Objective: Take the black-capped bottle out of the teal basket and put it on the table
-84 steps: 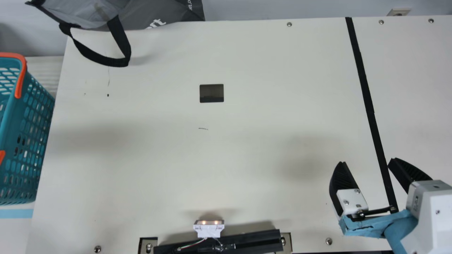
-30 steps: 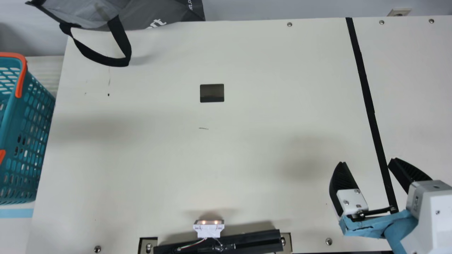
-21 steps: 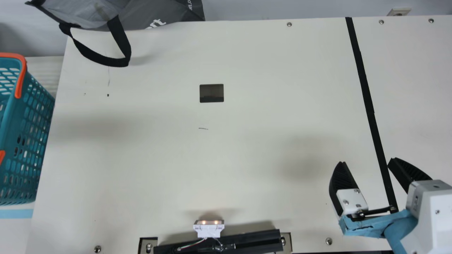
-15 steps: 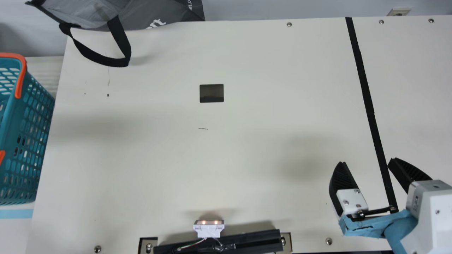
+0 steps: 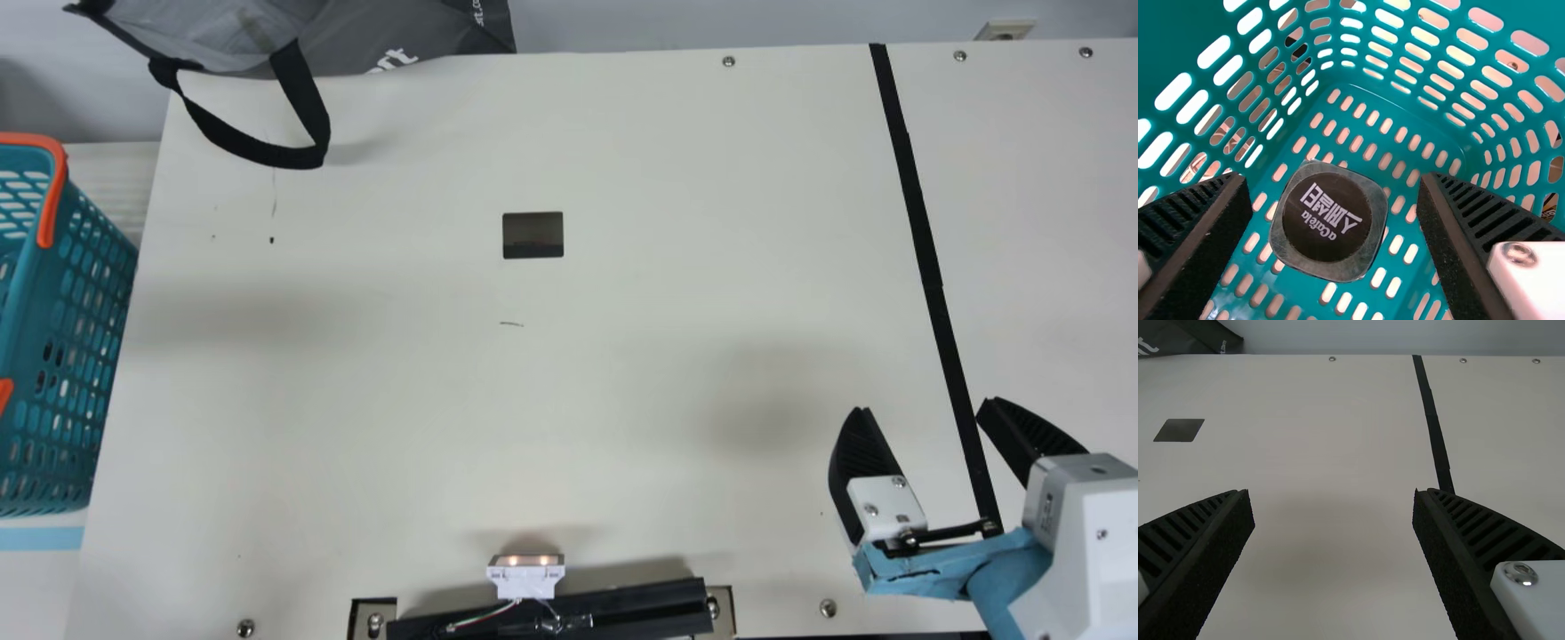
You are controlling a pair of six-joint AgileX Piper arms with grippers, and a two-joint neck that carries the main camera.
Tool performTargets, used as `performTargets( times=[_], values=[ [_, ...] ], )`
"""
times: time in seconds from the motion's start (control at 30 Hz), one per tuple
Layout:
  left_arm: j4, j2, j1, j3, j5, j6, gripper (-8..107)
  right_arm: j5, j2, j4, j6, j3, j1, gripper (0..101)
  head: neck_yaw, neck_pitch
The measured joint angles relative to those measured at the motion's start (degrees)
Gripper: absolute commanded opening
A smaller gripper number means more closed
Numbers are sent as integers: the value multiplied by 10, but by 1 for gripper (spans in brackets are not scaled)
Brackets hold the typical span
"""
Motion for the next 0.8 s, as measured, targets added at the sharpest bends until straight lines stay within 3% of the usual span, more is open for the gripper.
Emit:
performTargets(
  times=[0.03,0.07,0.1,0.8],
  values=[
    [3,-1,0,0,0,-5,53,0,0,0,0,0,0,91,0,0],
    [8,-1,-1,0,0,-8,37,0,0,0,0,0,0,91,0,0],
    [11,-1,-2,0,-1,-13,0,0,0,0,0,0,0,91,0,0],
    [97,-29,-6,-3,5,-101,0,0,0,0,0,0,0,91,0,0]
  ],
)
